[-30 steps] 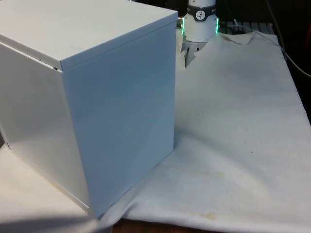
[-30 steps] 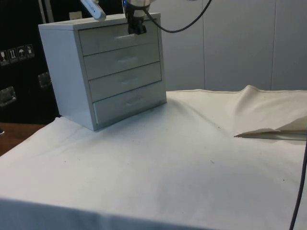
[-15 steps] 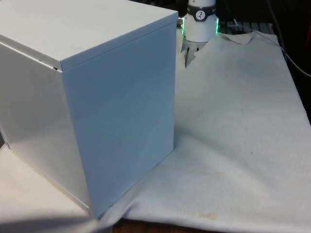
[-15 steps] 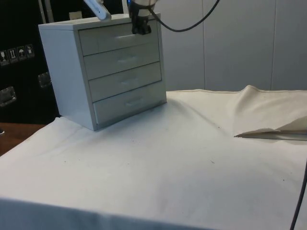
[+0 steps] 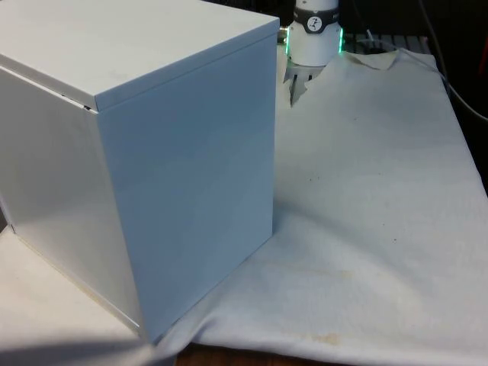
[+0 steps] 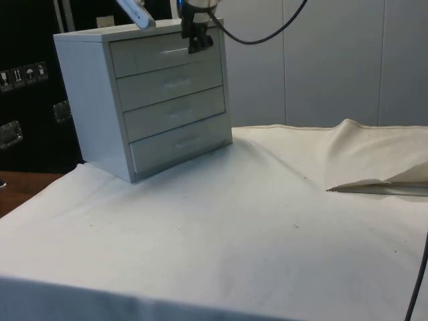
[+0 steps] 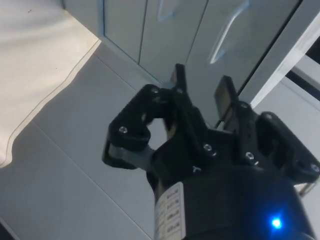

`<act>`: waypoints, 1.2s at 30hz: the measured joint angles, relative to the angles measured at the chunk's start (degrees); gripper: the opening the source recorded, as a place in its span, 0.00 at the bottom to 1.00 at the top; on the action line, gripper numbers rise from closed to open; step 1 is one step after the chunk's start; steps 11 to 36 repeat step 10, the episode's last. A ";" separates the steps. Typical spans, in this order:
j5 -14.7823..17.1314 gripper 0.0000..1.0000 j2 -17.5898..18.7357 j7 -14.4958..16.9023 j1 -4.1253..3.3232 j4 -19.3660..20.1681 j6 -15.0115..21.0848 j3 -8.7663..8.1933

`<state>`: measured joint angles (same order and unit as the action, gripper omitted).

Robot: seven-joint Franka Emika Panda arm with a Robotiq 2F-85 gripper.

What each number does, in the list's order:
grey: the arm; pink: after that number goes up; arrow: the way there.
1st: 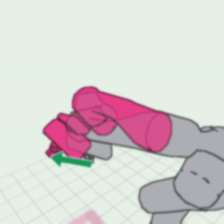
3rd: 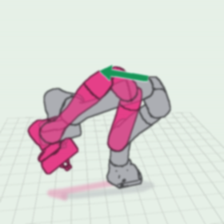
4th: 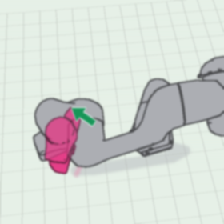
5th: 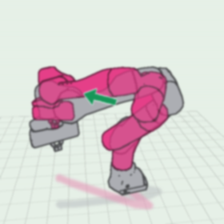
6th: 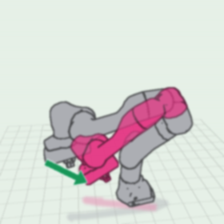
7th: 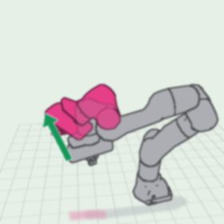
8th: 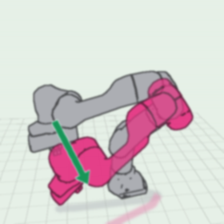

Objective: Open the drawer, then close it.

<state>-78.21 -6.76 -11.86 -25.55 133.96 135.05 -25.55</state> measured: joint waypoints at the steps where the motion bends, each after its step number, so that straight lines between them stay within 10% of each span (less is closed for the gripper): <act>1: 0.00 0.48 0.06 0.00 0.00 -0.06 0.00 0.00; 10: 0.00 0.94 0.11 0.00 0.00 -0.11 0.00 0.00; 36: 0.00 0.94 0.11 0.00 0.00 -0.11 0.00 0.00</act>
